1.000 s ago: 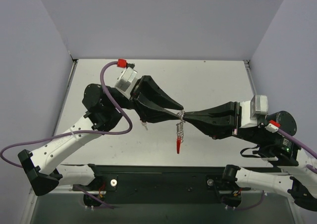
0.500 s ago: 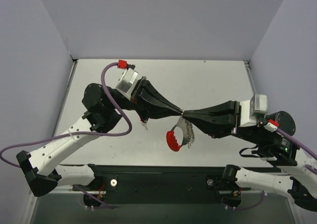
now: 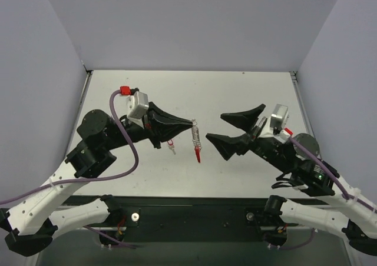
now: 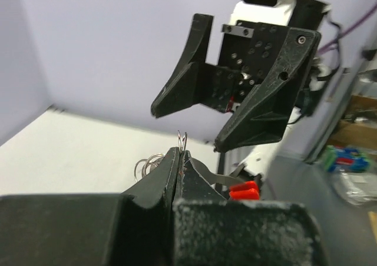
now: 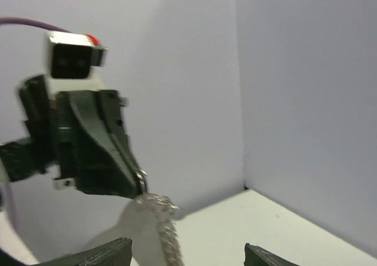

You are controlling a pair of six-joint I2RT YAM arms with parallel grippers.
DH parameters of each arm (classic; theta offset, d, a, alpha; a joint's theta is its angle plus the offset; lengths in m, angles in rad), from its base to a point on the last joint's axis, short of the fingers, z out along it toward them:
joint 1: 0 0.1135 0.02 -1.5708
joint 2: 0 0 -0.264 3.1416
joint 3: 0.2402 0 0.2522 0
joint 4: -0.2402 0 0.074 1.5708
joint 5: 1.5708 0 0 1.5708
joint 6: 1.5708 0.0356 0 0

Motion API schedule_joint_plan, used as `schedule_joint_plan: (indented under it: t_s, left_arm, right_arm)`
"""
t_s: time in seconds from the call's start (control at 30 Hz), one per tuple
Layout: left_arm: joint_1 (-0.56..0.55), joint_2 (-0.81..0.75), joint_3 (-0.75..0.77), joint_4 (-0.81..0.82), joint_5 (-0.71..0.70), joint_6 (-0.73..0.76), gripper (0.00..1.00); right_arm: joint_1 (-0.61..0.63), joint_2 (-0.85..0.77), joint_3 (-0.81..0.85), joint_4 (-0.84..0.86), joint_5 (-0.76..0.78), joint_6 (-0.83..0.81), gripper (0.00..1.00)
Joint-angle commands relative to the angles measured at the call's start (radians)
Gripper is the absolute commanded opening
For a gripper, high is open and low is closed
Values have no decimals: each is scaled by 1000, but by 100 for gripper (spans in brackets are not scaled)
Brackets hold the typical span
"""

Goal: Put the keys on the keyring

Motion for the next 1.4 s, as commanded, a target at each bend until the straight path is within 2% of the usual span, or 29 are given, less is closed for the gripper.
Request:
schedule_joint_plan:
  t_s: [0.0,0.03,0.07,0.13,0.17,0.2,0.27,0.3,0.33,0.43,0.47,0.5,0.53,0.57,0.67,0.8,0.93,0.97,1.1,1.37]
  left_arm:
    - [101,-91,-82,-251,-206,88,0]
    - [127,-102,-94,-271,-215,82,0]
    - [150,-123,-108,-283,-215,78,0]
    - [228,-145,-140,-331,-213,72,0]
    - [253,-157,-143,-349,-203,70,0]
    - [288,-163,-145,-396,-195,73,0]
    - [377,-189,-142,-435,-146,91,0]
    - [403,-198,-140,-466,-132,99,0]
    - [461,-206,-140,-483,-111,102,0]
    - [553,-209,-125,-552,-51,127,0]
    - [619,-198,-129,-559,-11,131,0]
    - [659,-195,-132,-559,22,130,0]
    - [691,-191,-140,-552,93,122,0]
    - [723,-177,-151,-540,106,107,0]
    - [734,-139,-152,-523,110,87,0]
    - [742,-100,-120,-527,109,88,0]
    - [744,-79,-80,-550,90,105,0]
    - [744,-77,-76,-559,83,107,0]
    - [751,-66,-57,-572,81,111,0]
    - [759,-51,-13,-601,80,139,0]
  right_arm:
    - [-130,66,-70,-25,136,191,76]
    - [-172,83,-83,-25,104,223,79]
    - [-274,106,-96,-15,9,270,82]
    - [-388,206,-129,-4,-105,408,99]
    - [-493,243,-151,89,-253,447,100]
    - [-520,311,-212,154,-289,485,100]
    - [-542,402,-209,238,-338,504,100]
    - [-530,527,-177,213,-376,470,100]
    - [-519,594,-84,181,-392,396,100]
    - [-447,824,45,55,-391,295,100]
    - [-425,871,105,30,-383,236,99]
    - [-393,960,154,-6,-371,208,97]
    - [-373,1002,191,-43,-340,179,95]
    - [-358,1037,256,-89,-323,133,94]
    - [-304,1154,358,-180,-288,88,85]
    - [-241,1278,442,-261,-234,21,77]
    - [-215,1356,473,-280,-208,27,77]
    - [-217,1372,481,-283,-211,27,72]
    - [-217,1415,506,-287,-199,40,67]
    - [-226,1435,486,-294,-211,45,43]
